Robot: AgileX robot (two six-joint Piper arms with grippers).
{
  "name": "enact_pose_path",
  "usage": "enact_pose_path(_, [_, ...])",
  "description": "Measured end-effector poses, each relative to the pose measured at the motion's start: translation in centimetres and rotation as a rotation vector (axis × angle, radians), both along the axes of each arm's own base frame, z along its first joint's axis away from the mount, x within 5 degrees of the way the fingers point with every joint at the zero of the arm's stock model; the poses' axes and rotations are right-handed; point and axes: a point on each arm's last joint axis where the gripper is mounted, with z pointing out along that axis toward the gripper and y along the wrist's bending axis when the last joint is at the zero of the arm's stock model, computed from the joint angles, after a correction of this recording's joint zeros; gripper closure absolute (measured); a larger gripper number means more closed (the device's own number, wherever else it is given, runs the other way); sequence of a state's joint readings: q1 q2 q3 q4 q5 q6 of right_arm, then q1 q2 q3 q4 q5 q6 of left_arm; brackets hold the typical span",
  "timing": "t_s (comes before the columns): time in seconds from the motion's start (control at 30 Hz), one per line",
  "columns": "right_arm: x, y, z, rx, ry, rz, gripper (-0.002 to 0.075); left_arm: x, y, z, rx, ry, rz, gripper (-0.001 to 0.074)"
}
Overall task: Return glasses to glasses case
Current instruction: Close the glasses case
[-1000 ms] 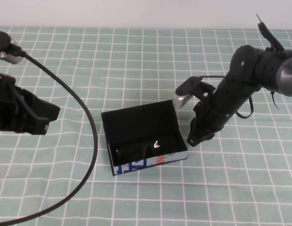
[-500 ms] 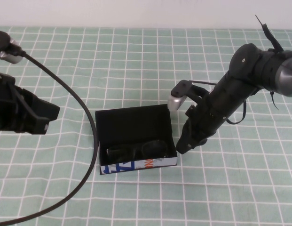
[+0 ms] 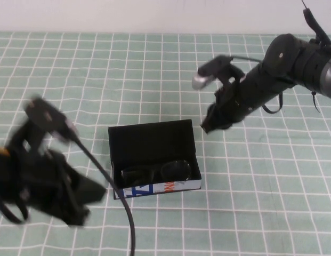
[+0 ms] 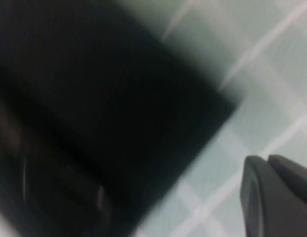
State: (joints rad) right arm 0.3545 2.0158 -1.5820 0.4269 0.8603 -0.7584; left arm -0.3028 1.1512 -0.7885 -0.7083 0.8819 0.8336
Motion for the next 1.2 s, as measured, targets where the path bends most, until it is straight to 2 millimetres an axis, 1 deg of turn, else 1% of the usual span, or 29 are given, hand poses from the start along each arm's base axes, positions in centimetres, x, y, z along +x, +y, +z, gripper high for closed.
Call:
enact_pose_path(0.1, [0.9, 0.5, 0.8, 0.099, -0.062, -0.083, 0.0738, -0.9, -1.0, -3.5, 0.006, 0.023, 0.015, 0.0741])
enact_pose_path(0.17, [1.4, 0.8, 1.3, 0.169, -0.094, -0.146, 0.0738, -1.3, -1.7, -5.2, -0.018, 0.011, 0.05, 0.0741])
enact_pose_path(0.23, [1.9, 1.0, 1.6, 0.219, -0.122, -0.199, 0.0738, -1.3, -2.2, -6.1, -0.042, -0.015, 0.102, 0.0741])
enact_pose_path(0.33, [2.5, 1.1, 1.7, 0.272, -0.144, -0.26, 0.0738, -0.9, -2.9, -7.0, -0.066, -0.036, 0.154, 0.074])
enact_pose_path(0.47, [3.2, 1.3, 0.9, 0.325, -0.128, -0.327, 0.0738, 0.0, -3.8, -8.6, -0.057, -0.015, 0.165, 0.0741])
enact_pose_path(0.73, [4.3, 2.2, -1.1, 0.327, -0.064, -0.299, 0.0738, 1.2, -5.0, -12.4, -0.036, 0.068, 0.155, 0.0741])
enact_pose_path(0.8, [4.4, 2.5, -1.4, 0.32, -0.039, -0.243, 0.0738, 1.5, -5.1, -13.0, -0.032, 0.068, 0.155, 0.0741])
enact_pose_path(0.93, [4.0, 3.0, -1.9, 0.289, -0.013, -0.103, 0.0738, 1.9, -4.9, -13.6, 0.011, 0.03, 0.163, 0.074])
enact_pose_path(1.2, [3.2, 2.7, -2.5, 0.183, 0.005, 0.043, 0.0738, 3.5, -4.8, -12.8, 0.044, -0.044, 0.214, 0.074])
